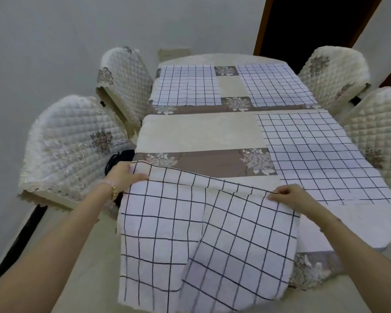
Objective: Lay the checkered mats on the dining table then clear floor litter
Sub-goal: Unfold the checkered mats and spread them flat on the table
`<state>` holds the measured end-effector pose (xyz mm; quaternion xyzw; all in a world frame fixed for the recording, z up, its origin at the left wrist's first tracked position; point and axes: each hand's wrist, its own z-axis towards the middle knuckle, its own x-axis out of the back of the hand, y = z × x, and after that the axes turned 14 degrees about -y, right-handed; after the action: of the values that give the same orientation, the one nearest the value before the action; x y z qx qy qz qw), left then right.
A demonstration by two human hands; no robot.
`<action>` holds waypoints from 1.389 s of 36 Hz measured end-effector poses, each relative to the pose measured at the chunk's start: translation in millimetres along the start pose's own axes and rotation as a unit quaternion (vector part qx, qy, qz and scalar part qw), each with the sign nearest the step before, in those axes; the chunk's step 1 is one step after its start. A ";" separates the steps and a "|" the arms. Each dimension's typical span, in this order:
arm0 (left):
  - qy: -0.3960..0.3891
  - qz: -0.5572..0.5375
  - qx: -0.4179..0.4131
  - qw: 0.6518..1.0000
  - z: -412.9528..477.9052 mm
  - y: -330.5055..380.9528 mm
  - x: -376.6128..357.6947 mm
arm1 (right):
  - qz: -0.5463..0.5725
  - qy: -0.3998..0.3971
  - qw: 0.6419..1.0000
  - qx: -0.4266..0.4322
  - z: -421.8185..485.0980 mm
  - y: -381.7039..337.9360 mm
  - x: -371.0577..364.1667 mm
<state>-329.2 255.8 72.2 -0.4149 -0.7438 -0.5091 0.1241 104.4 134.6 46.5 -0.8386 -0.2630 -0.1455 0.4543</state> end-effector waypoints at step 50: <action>0.120 -0.292 0.101 0.943 -113.7 -93.5 -105.9 | 0.160 0.111 0.978 -0.076 -62.1 74.4 -90.8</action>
<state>-359.6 93.1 -2.1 -0.1006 -0.8596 -0.4910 0.0998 72.3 21.0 -14.5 -0.8804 -0.0610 -0.1827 0.4334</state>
